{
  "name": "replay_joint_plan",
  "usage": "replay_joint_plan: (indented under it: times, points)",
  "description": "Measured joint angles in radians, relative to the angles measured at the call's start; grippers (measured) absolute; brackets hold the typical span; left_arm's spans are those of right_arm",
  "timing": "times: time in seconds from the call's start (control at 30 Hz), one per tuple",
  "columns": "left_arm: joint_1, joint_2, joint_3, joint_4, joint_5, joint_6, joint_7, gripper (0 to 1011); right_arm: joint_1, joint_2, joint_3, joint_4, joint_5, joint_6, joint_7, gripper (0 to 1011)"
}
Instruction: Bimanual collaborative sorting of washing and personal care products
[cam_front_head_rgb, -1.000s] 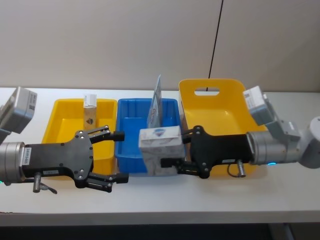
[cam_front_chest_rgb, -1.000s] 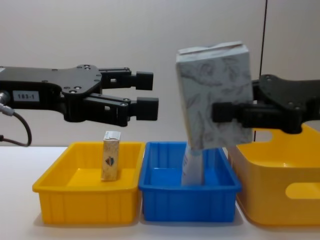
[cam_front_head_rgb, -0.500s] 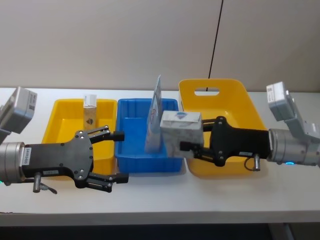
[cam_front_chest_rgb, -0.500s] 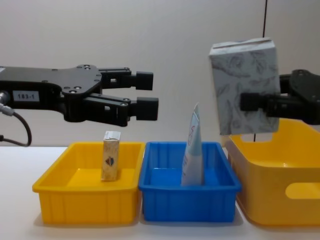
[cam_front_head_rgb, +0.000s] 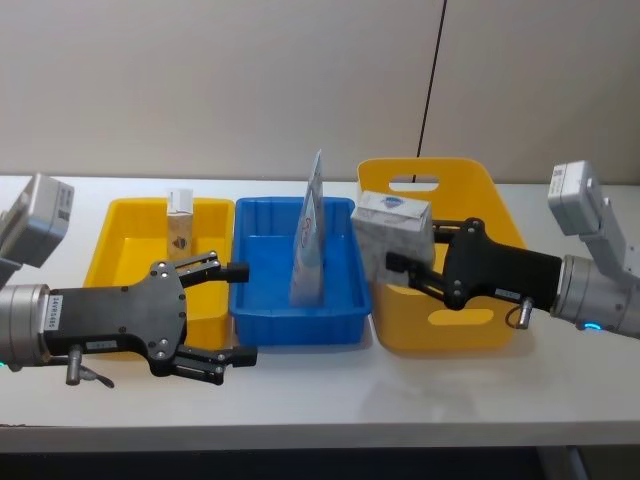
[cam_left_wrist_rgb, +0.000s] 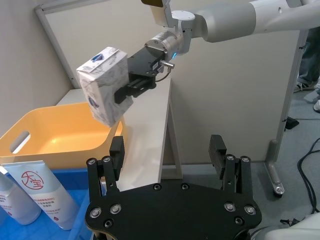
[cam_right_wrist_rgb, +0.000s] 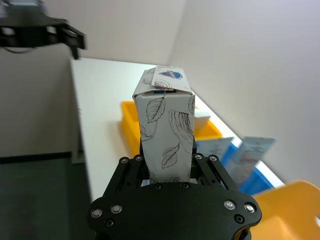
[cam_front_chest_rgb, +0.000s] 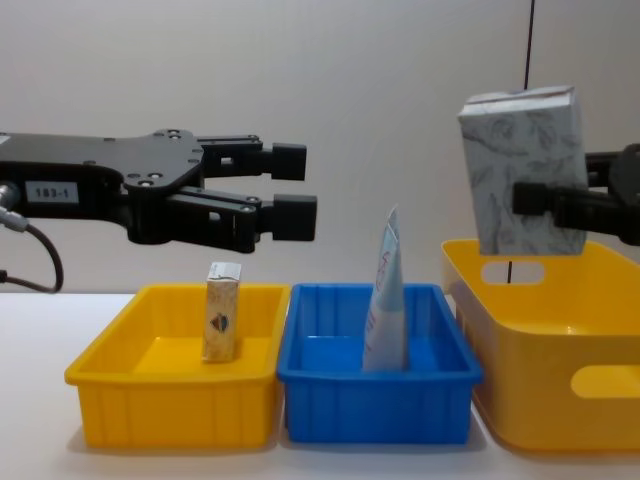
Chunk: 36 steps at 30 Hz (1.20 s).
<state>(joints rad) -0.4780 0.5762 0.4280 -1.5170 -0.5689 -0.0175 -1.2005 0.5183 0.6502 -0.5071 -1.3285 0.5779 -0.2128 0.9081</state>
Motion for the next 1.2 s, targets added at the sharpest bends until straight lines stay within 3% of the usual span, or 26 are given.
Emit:
replay_joint_plan:
  times: [0.53, 1.2]
  points:
    - [0.0, 0.0, 0.0, 0.0, 0.0, 0.0, 0.0, 1001, -0.057, -0.007, 0.047, -0.016, -0.097, 0.024, -0.25, 350]
    - [0.0, 0.0, 0.0, 0.0, 0.0, 0.0, 0.0, 1001, -0.092, -0.066, 0.084, -0.001, -0.252, 0.076, -0.568, 350]
